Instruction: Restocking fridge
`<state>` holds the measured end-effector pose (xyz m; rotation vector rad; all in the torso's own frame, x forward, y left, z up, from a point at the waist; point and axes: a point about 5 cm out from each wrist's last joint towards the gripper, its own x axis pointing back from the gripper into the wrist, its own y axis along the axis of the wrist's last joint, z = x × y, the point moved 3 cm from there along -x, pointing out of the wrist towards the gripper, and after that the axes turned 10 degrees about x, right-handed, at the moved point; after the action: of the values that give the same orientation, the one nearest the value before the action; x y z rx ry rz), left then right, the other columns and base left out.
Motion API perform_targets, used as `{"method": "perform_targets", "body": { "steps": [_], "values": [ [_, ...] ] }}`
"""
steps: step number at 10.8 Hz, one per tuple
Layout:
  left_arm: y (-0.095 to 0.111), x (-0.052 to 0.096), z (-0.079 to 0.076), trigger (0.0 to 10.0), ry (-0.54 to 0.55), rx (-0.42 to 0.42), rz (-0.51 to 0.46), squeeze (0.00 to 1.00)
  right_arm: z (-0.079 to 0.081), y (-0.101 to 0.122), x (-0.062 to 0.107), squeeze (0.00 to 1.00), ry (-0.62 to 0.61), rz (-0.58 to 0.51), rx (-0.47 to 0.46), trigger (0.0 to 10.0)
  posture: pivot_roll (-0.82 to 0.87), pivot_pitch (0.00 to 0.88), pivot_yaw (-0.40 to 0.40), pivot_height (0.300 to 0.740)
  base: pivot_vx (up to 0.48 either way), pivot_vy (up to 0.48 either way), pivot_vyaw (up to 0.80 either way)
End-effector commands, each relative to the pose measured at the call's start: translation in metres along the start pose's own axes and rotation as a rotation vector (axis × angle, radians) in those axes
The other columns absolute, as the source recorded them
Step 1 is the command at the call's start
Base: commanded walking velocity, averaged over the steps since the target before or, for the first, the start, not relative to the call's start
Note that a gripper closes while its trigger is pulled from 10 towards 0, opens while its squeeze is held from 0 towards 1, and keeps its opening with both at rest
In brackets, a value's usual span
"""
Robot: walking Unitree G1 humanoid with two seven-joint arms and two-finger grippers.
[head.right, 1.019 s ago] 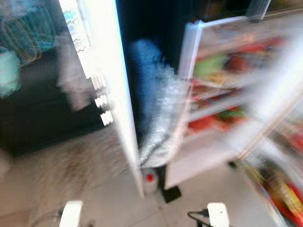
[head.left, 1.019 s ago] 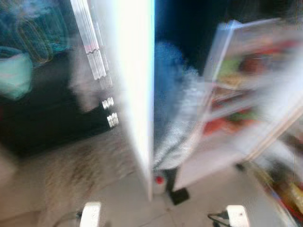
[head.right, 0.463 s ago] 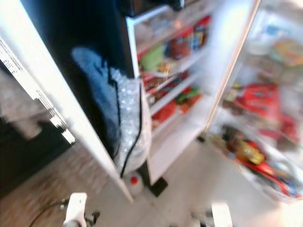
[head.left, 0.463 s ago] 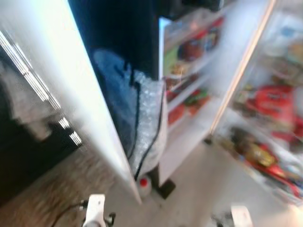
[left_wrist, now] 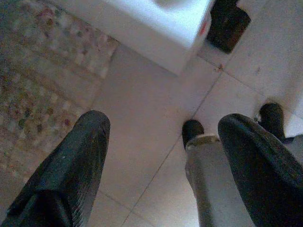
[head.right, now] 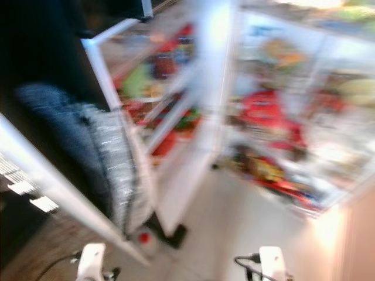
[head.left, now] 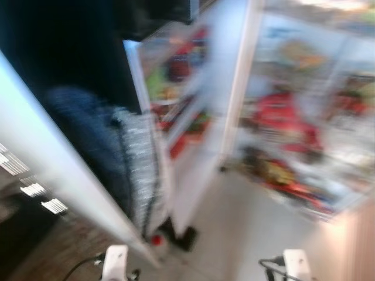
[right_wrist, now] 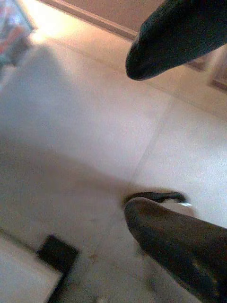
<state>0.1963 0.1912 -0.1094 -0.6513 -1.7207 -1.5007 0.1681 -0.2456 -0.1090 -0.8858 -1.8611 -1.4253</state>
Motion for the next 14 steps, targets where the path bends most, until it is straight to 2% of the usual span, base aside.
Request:
{"method": "perform_targets", "body": {
  "steps": [1, 3, 6, 9, 11, 12, 13, 14],
  "values": [
    [-0.007, 0.001, 0.001, 10.0, 0.005, -0.016, 0.027, 0.00, -0.001, -0.006, 0.001, 0.00, -0.007, 0.016, -0.010, 10.0, -0.16, 0.099, 0.097, 0.740, 0.000, 0.000, -0.79],
    [-0.007, 0.001, 0.002, 10.0, 0.007, -0.015, 0.027, 0.00, -0.003, -0.004, 0.002, 0.00, -0.026, -0.007, -0.010, 10.0, -0.17, 0.101, 0.099, 0.740, 0.000, 0.000, 0.00],
    [-0.008, 0.001, 0.002, 10.0, 0.008, -0.018, 0.029, 0.00, -0.003, -0.007, 0.002, 0.00, -0.055, -0.002, -0.076, 10.0, -0.17, 0.100, 0.101, 0.740, 0.000, 0.000, 0.00],
    [-0.009, 0.001, 0.002, 10.0, 0.009, -0.021, 0.032, 0.00, -0.004, -0.007, 0.003, 0.00, -0.079, -0.011, -0.096, 10.0, -0.18, 0.100, 0.100, 0.740, 0.000, 0.000, 0.00],
    [-0.011, 0.002, 0.004, 10.0, 0.010, -0.028, 0.040, 0.00, -0.013, -0.009, 0.007, 0.00, -0.237, -0.048, -0.232, 10.0, -0.20, 0.097, 0.106, 0.740, 0.000, 0.000, 0.00],
    [-0.012, 0.002, 0.004, 10.0, 0.010, -0.032, 0.041, 0.00, -0.016, -0.010, 0.009, 0.00, -0.281, -0.051, -0.242, 10.0, -0.20, 0.097, 0.108, 0.740, 0.000, 0.000, 0.00],
    [-0.012, 0.002, 0.005, 10.0, 0.009, -0.036, 0.042, 0.00, -0.039, -0.004, 0.015, 0.00, -0.429, -0.096, -0.245, 10.0, -0.21, 0.092, 0.114, 0.740, 0.000, 0.000, 0.00],
    [-0.012, 0.002, 0.005, 10.0, 0.007, -0.040, 0.043, 0.00, -0.071, 0.007, 0.024, 0.00, -0.595, -0.161, -0.236, 10.0, -0.22, 0.090, 0.116, 0.740, 0.000, 0.000, 0.00]
  ]
}}
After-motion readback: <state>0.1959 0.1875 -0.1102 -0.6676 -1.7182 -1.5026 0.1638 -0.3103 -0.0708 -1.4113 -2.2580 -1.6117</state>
